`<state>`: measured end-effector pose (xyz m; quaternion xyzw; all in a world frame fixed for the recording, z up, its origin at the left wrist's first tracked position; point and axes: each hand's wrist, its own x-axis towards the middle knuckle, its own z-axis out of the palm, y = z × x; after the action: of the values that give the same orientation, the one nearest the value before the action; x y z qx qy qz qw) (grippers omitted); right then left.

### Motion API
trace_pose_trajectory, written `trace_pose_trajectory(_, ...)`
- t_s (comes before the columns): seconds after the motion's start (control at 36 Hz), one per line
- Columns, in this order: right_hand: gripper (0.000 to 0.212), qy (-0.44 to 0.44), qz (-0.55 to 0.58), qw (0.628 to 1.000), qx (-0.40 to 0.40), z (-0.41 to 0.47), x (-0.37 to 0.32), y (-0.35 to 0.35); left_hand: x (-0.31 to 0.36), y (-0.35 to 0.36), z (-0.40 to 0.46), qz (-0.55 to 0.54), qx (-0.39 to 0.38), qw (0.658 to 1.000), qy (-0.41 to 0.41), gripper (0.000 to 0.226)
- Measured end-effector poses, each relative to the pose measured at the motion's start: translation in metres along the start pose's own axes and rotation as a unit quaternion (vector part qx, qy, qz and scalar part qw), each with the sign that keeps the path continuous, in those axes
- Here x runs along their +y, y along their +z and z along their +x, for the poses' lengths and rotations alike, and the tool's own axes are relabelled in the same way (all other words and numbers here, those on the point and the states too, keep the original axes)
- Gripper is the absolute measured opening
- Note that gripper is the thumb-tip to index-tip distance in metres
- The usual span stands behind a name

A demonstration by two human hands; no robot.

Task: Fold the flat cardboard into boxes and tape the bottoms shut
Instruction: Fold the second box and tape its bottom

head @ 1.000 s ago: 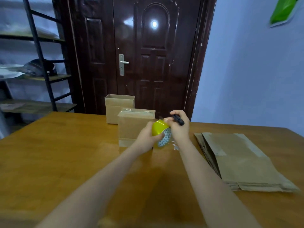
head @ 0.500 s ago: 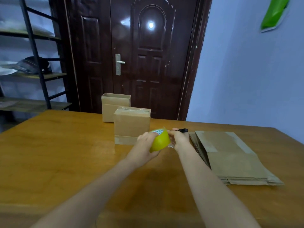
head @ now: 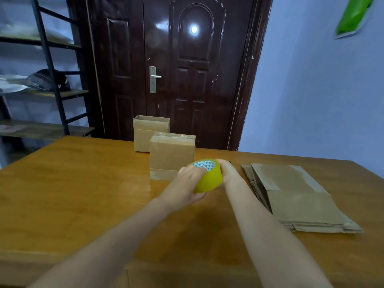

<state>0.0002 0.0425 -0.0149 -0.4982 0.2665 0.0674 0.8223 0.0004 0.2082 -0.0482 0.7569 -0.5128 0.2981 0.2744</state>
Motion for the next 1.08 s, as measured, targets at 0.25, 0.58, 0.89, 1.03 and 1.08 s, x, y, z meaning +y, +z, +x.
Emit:
trace_pose_trajectory(0.25,0.025,0.016,-0.080,0.997,-0.013,0.022,-0.009,0.008,-0.007,-0.005,-0.006,0.021,-0.039,0.999,0.030,0.054)
trace_pose_trajectory(0.58,0.023,-0.076,-0.141,0.985,0.062,0.017,-0.013,-0.014,-0.033,-0.011,-0.033,0.088,-0.193,0.974,0.081,0.065)
trace_pose_trajectory(0.89,0.009,-0.122,-0.102,0.986,0.049,0.014,-0.030,-0.015,-0.044,-0.016,-0.046,0.040,-0.323,0.945,0.005,0.075)
trace_pose_trajectory(1.03,0.039,-0.205,-0.149,0.959,0.127,0.022,-0.039,-0.005,-0.052,-0.035,-0.021,-0.015,-0.100,0.986,-0.134,0.086)
trace_pose_trajectory(1.08,0.047,-0.247,-0.196,0.934,0.169,0.027,-0.042,0.000,-0.060,-0.045,-0.005,-0.033,0.039,0.981,-0.188,0.069)
